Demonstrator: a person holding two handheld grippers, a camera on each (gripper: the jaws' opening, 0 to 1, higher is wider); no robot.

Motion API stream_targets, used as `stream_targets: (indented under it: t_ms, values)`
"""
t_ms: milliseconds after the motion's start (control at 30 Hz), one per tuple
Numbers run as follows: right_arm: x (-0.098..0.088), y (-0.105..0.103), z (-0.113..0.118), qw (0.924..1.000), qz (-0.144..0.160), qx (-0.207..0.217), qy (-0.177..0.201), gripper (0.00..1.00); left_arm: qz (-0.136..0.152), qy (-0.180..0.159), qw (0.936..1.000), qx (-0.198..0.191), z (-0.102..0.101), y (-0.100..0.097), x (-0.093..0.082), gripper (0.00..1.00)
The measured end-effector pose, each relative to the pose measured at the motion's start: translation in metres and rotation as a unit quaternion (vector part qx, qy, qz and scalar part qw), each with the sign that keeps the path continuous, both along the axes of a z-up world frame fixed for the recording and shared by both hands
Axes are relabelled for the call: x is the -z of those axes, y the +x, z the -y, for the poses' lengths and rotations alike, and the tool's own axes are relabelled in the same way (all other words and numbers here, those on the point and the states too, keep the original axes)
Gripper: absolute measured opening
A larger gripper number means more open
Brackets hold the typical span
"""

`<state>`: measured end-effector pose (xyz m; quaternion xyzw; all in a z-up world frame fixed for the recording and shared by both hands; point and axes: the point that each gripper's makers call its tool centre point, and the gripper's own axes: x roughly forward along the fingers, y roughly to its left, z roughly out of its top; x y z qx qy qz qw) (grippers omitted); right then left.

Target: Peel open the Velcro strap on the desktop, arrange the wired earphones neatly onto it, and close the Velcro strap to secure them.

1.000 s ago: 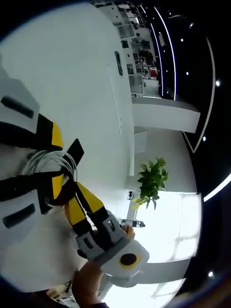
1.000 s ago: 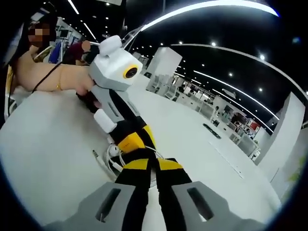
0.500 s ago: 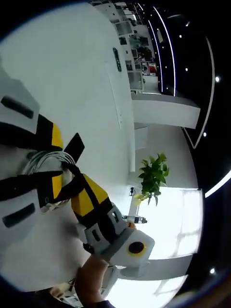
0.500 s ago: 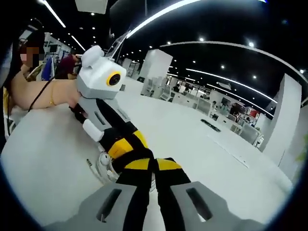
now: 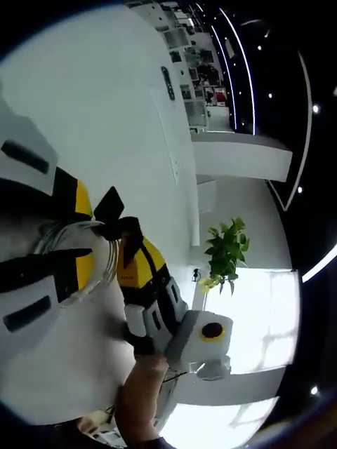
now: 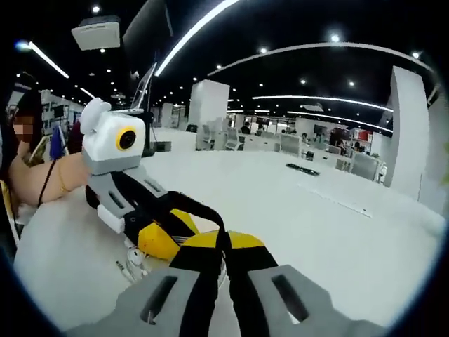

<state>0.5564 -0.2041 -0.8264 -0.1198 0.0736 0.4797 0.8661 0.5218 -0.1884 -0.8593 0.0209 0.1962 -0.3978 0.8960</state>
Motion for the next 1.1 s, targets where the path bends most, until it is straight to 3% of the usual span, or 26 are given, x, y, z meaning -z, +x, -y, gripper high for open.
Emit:
stream_targets:
  t_ms: [200, 400, 500, 600, 833, 1100]
  values:
    - [0.009, 0.009, 0.001, 0.9993, -0.034, 0.013, -0.003, 0.05, 0.003, 0.005, 1.0, 0.001, 0.0, 0.001, 0.0, 0.2]
    - [0.018, 0.016, 0.002, 0.9977, -0.058, 0.015, -0.032, 0.05, 0.005, 0.008, 1.0, 0.001, 0.002, 0.003, 0.0, 0.2]
    - [0.025, 0.016, 0.003, 0.9955, -0.069, 0.018, -0.061, 0.05, 0.007, 0.01, 0.9999, 0.001, 0.002, 0.002, 0.001, 0.2]
    - [0.027, 0.016, -0.001, 0.9934, -0.06, 0.016, -0.096, 0.04, 0.009, 0.012, 0.9999, 0.0, 0.003, 0.002, 0.002, 0.2]
    - [0.031, 0.021, -0.001, 0.986, -0.12, 0.026, -0.113, 0.05, 0.012, 0.014, 0.9998, -0.001, 0.003, 0.004, 0.003, 0.2]
    - [0.031, 0.036, -0.007, 0.9855, -0.11, 0.036, -0.124, 0.05, 0.014, 0.013, 0.9998, -0.002, 0.003, 0.006, 0.003, 0.2]
